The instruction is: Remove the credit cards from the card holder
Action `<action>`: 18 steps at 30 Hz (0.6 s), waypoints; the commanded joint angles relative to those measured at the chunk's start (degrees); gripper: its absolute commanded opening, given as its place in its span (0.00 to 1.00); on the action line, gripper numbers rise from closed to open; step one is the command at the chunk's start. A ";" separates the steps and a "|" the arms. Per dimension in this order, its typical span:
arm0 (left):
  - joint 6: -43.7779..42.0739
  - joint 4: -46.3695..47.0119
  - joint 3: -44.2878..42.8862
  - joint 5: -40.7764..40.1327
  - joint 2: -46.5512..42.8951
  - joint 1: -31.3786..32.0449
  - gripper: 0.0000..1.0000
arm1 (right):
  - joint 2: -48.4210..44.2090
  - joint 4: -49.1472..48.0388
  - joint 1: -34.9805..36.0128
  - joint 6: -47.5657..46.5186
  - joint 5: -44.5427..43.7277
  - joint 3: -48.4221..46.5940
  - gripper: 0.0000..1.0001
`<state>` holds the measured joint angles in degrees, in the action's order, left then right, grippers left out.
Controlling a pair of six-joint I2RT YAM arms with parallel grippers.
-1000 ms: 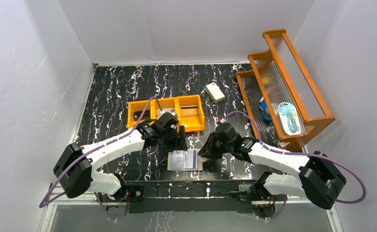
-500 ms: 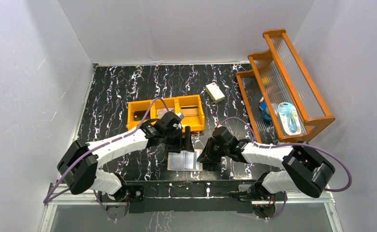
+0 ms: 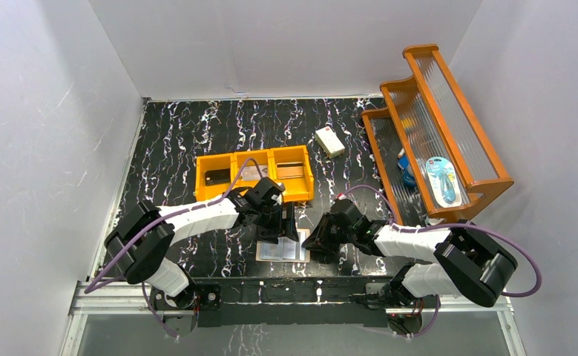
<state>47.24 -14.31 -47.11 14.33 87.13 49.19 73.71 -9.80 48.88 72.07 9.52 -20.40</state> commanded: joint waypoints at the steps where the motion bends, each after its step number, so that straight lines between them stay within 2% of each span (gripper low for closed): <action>1: 0.95 1.41 2.84 -0.29 1.00 -0.23 0.70 | 1.29 5.35 0.42 -0.65 -3.51 2.40 0.30; 13: 2.63 6.09 5.94 0.78 3.77 -0.23 0.66 | 2.49 4.02 0.42 -0.81 -2.72 2.60 0.30; 18: 8.33 13.14 13.79 -0.58 2.16 -0.24 0.61 | 3.62 3.09 0.42 -0.79 -1.93 2.74 0.29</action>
<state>52.64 -1.30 -41.08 17.52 88.27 48.82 74.15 -11.03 48.82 72.34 9.96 -20.05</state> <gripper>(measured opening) 0.628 0.293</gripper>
